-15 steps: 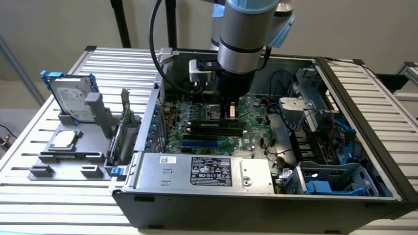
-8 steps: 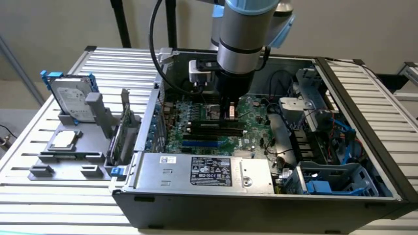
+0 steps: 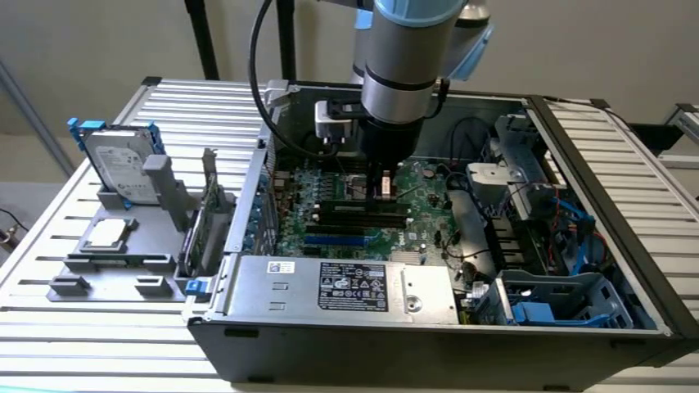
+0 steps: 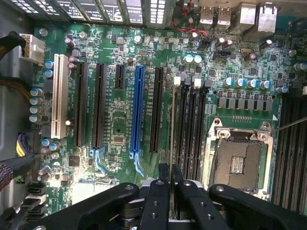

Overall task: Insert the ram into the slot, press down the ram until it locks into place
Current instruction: 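Insert the ram into the slot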

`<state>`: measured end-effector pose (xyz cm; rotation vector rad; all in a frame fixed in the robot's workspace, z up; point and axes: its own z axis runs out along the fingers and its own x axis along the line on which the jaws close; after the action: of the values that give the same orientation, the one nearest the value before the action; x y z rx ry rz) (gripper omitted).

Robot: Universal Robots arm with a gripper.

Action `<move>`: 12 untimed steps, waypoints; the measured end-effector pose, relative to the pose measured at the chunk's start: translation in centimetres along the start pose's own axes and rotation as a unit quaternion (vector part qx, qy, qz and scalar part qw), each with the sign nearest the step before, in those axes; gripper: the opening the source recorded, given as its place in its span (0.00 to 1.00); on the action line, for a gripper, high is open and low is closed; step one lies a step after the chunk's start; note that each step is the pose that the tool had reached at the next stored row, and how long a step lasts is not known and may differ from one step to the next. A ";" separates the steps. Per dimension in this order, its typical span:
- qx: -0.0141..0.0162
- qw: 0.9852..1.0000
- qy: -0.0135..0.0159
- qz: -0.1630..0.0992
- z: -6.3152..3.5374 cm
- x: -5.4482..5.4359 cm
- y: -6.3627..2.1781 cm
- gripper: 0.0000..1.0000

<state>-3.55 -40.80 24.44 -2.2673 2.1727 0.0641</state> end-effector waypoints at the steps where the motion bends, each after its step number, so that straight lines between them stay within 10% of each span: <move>1: 0.000 1.000 0.000 0.000 0.06 0.0 0.01 0.13; 12: 0.001 1.000 0.000 0.003 0.94 -0.4 0.16 0.13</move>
<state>-3.76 -40.34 23.52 -2.2611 2.1784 0.0628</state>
